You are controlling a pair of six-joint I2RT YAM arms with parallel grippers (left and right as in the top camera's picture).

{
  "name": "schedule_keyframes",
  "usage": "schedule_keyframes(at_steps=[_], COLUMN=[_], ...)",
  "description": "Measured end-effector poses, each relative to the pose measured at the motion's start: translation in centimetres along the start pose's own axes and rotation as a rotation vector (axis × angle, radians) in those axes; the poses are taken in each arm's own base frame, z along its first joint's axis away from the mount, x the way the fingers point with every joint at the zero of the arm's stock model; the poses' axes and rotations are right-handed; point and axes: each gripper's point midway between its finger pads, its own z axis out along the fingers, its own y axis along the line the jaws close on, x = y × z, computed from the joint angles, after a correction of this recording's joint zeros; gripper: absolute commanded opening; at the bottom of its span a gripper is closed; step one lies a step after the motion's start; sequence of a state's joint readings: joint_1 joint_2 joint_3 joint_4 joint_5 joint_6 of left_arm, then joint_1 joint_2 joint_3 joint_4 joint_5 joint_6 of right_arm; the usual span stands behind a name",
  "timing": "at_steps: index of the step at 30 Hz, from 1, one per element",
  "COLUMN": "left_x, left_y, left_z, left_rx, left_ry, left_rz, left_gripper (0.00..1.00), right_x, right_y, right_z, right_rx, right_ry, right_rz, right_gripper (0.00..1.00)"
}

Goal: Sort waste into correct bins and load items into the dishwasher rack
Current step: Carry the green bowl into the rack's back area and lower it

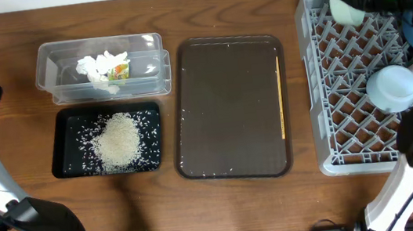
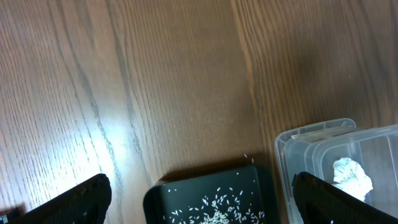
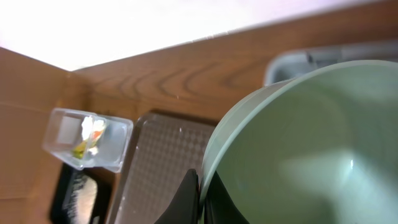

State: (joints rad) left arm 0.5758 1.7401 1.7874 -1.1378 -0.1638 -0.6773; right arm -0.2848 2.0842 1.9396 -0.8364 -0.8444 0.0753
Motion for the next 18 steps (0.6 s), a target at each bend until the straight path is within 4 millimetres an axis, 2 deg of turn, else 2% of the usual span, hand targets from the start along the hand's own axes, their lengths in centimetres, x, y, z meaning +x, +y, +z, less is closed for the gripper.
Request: schedule_keyframes(at_steps=[3,5,12,18], left_x=[0.0,0.0,0.0,0.0], left_y=[0.0,0.0,0.0,0.0], left_z=[0.0,0.0,0.0,0.0], left_rx=[0.000,0.000,0.000,0.000], left_ry=[0.000,0.000,0.000,0.000], left_rz=[0.000,0.000,0.000,0.000], left_gripper=[0.95,0.95,0.95,0.95], right_x=[0.9,1.0,0.4,0.3], right_y=[-2.7,-3.3,-4.6,-6.1], right_z=[0.9,1.0,-1.3,-3.1], right_rx=[-0.059,-0.142,-0.319,-0.344], right_ry=[0.025,0.027,-0.022,-0.051], right_rz=[0.078,0.111,0.172,0.220], right_gripper=[0.01,0.01,0.01,0.01])
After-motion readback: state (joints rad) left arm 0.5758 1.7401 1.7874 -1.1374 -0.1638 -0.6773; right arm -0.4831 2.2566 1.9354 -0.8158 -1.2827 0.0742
